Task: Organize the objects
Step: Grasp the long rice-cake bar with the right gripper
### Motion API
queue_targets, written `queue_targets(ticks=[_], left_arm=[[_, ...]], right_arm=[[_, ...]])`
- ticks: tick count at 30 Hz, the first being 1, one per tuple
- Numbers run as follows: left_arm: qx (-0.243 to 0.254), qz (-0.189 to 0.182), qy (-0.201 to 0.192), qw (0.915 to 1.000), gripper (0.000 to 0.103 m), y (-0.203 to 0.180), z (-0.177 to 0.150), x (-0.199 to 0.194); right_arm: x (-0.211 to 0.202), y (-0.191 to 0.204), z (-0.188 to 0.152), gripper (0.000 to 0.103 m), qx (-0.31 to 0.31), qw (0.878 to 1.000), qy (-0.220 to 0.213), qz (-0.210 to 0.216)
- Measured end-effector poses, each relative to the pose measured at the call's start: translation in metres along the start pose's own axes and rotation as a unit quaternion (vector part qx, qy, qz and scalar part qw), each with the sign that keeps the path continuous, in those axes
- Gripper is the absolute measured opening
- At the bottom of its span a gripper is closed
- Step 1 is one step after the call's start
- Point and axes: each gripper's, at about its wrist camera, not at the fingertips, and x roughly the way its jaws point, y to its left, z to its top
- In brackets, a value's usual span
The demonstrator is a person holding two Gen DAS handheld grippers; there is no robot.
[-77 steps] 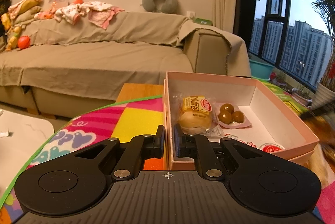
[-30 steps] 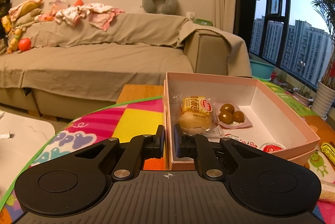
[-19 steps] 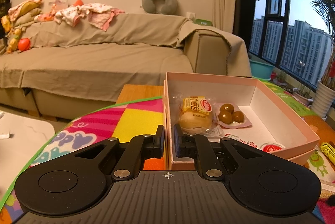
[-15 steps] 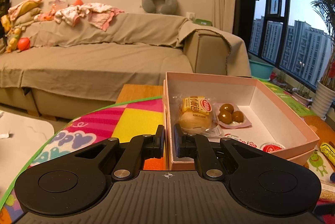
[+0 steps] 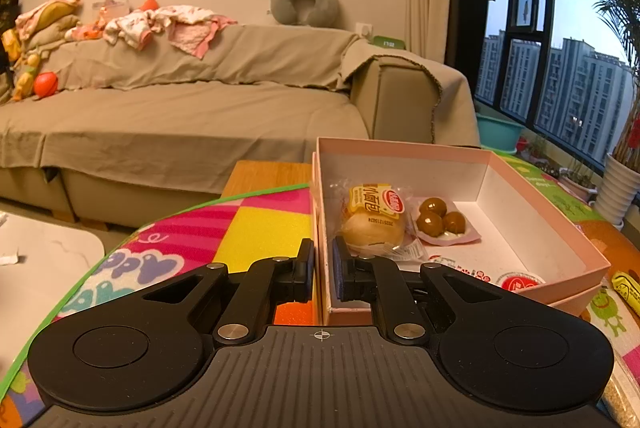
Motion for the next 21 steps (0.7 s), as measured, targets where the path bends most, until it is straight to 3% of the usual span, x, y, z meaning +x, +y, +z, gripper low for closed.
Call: queue_targets(ticks=[4, 8, 10, 18, 20, 21], left_arm=[[0.001, 0.0, 0.0, 1.0, 0.012, 0.0, 0.0, 0.0], [-0.001, -0.001, 0.001, 1.0, 0.013, 0.0, 0.0, 0.0], [-0.005, -0.005, 0.002, 1.0, 0.012, 0.001, 0.0, 0.0], [-0.012, -0.013, 0.004, 0.9998, 0.012, 0.005, -0.001, 0.001], [-0.012, -0.013, 0.005, 0.9998, 0.012, 0.005, -0.001, 0.001], [-0.012, -0.013, 0.004, 0.9998, 0.012, 0.005, -0.001, 0.001]], right_arm=[[0.018, -0.002, 0.008, 0.063, 0.01, 1.0, -0.006, -0.022], [0.034, 0.008, 0.012, 0.046, -0.013, 0.998, -0.011, -0.061], [0.035, 0.01, 0.015, 0.03, -0.016, 0.998, -0.012, -0.063], [0.005, 0.02, 0.015, 0.029, -0.019, 0.999, 0.013, -0.032], [-0.014, 0.025, 0.023, 0.028, -0.024, 0.999, 0.001, -0.024], [-0.027, 0.03, 0.031, 0.021, -0.03, 0.999, -0.015, -0.021]])
